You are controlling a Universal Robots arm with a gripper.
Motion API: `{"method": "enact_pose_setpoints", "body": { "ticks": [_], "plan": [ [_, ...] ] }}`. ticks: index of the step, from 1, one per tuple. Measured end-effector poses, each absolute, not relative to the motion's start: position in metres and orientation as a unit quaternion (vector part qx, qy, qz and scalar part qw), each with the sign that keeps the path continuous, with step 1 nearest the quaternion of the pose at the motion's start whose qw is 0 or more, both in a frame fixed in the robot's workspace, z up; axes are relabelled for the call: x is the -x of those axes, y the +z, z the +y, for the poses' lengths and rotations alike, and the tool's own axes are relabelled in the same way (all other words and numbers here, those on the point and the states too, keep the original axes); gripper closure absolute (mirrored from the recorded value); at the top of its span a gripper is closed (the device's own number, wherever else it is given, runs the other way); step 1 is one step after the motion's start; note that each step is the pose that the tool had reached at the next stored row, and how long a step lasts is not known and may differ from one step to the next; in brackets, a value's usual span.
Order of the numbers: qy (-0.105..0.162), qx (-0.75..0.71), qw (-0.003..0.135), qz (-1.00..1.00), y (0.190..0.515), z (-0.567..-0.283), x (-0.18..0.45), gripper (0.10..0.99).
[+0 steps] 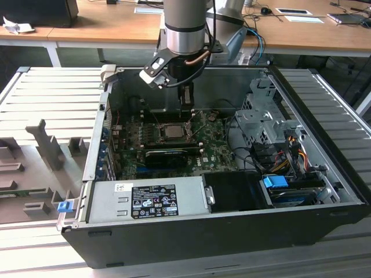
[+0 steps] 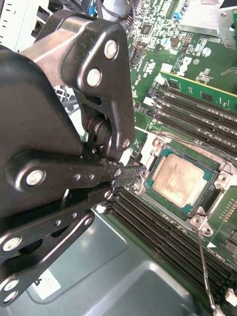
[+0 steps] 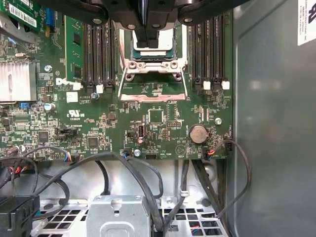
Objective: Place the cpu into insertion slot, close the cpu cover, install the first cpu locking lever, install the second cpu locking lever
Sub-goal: 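Close the cpu cover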
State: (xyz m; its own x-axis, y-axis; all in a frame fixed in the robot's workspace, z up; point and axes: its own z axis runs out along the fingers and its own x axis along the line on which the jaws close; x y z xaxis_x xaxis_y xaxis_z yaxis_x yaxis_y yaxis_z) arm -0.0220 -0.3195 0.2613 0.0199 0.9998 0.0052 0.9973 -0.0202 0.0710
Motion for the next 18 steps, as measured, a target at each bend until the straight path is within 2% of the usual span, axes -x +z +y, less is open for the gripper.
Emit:
{"method": "enact_pose_setpoints", "body": {
  "ticks": [18],
  "plan": [
    [0.027, -0.714, 0.024, 0.700, 0.2634, -0.3187, 0.0125, 0.980]
  ]
}}
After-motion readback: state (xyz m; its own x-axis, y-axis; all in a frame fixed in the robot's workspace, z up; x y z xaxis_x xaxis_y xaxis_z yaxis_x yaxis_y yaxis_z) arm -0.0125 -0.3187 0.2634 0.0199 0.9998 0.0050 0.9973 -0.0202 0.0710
